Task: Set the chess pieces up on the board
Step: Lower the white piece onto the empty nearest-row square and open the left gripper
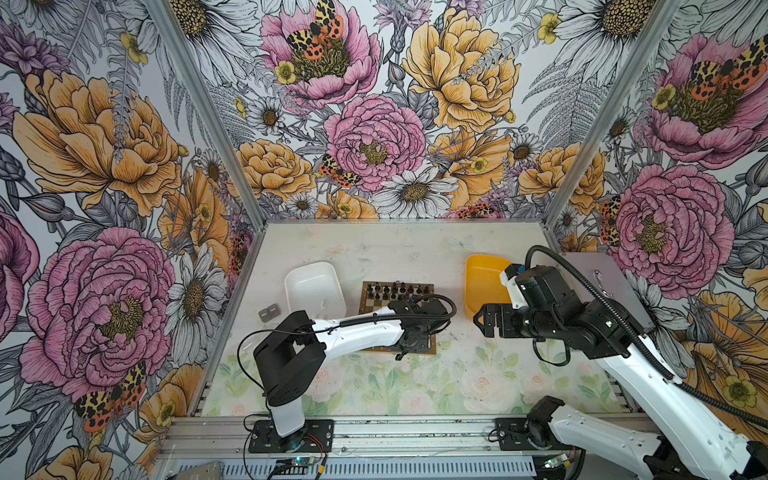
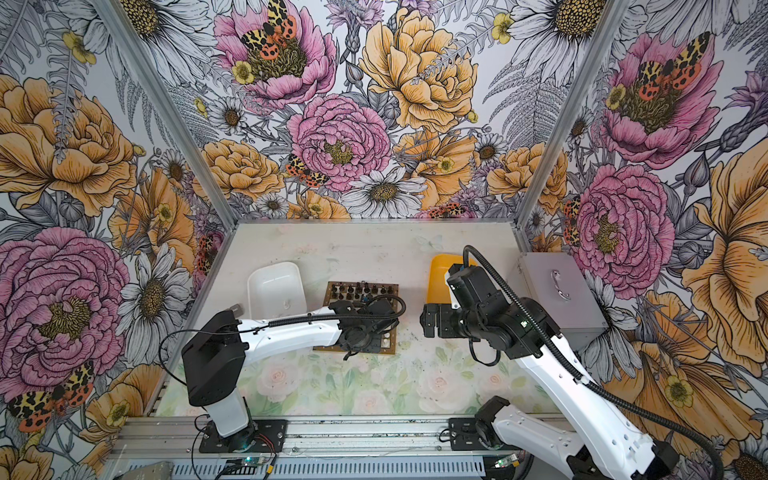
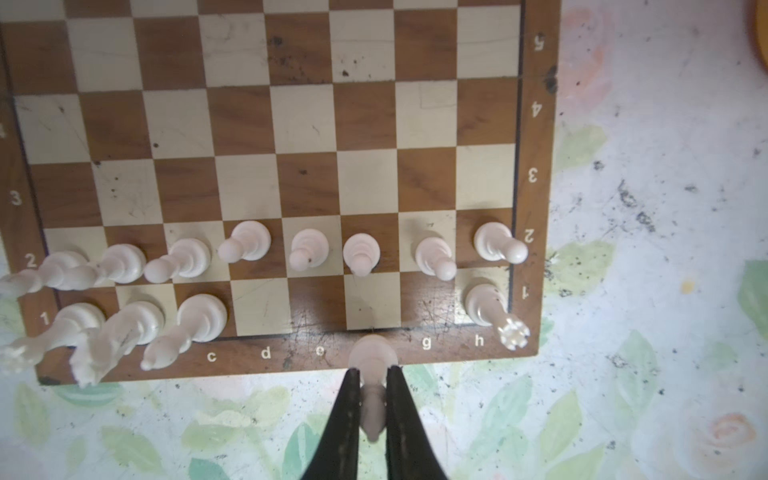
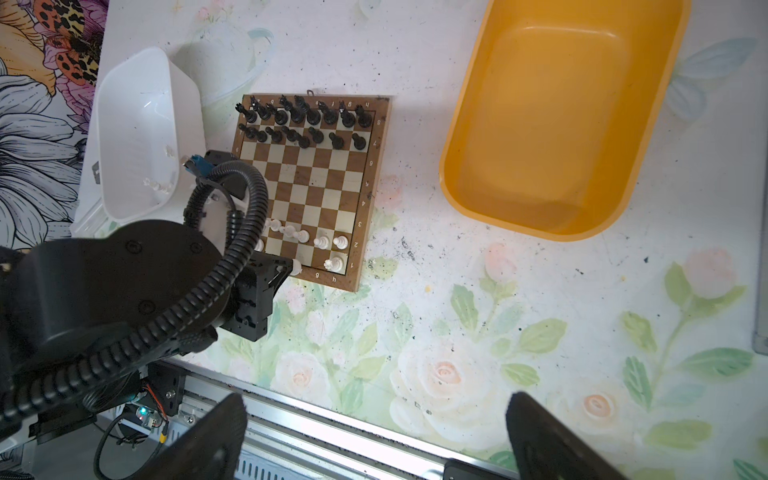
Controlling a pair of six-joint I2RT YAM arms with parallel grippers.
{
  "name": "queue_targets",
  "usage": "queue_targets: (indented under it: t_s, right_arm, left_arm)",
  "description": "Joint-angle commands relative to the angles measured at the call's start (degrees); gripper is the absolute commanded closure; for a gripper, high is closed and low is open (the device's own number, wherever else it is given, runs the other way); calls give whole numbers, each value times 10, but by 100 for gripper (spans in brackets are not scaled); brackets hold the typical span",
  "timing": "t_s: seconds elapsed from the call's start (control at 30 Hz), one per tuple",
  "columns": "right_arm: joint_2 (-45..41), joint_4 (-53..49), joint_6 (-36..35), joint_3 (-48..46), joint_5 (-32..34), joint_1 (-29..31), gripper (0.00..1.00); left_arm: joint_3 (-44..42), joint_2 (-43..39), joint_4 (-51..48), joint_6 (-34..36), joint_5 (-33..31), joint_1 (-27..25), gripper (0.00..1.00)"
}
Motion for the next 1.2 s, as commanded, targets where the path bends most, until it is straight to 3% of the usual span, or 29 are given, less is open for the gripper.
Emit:
queue_targets:
  t_s: [0.0,0.5,1.17]
  right_arm:
    - [-8,-6,4,7,13,4,0]
    - [-8,-19,-2,15,20,-2,0]
    - [-9,-22,-3,17,20,-7,0]
  left_arm:
    - [12,6,11,17,9,12,88]
    - [38,43,11,35,34,23,88]
    - [26,36,9,37,26,33,88]
